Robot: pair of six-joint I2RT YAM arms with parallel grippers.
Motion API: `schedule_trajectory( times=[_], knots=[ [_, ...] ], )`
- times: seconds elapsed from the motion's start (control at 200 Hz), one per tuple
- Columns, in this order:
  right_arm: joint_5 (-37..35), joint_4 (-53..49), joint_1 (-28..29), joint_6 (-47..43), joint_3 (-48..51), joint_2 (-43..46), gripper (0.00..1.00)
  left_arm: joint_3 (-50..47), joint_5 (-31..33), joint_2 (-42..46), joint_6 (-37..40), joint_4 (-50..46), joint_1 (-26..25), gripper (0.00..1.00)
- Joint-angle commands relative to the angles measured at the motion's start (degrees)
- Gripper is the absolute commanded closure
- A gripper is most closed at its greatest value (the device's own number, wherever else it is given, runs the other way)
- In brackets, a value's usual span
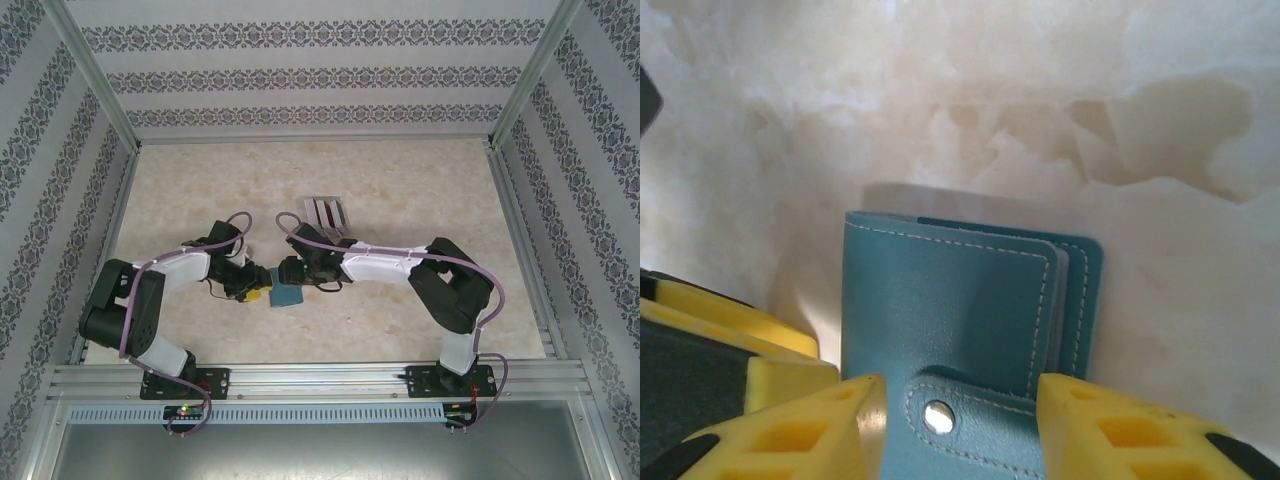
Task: Put the credit cards into the card holder
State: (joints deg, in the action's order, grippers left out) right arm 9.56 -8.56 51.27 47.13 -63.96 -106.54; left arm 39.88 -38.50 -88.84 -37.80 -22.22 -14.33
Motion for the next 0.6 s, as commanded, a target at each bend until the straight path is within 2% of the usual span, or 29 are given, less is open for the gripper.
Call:
schedule_trajectory(
  times=[0.0,0.255,0.35,0.445,0.595],
  knots=[
    [4.73,6.04,-0.42,3.01,3.07,-1.14,0.58,-0.8,-3.35,-2.61,-1.66,8.22,-2.02,0.59],
    [6.66,8.94,-1.34,3.49,4.98,-2.12,0.58,0.68,-4.82,-4.48,-1.42,9.38,-3.58,0.67],
    [7.49,10.11,-1.43,4.6,5.73,-2.14,0.58,1.12,-6.71,-4.79,-2.24,9.96,-3.86,0.8],
    [7.25,10.7,-1.43,4.02,6.14,-2.09,0.58,0.8,-6.37,-3.01,-2.65,10.19,-3.94,1.0],
    [5.01,8.52,-1.27,1.4,6.34,-0.27,0.56,2.49,-4.72,0.4,-1.58,4.8,-3.91,1.0]
  ],
)
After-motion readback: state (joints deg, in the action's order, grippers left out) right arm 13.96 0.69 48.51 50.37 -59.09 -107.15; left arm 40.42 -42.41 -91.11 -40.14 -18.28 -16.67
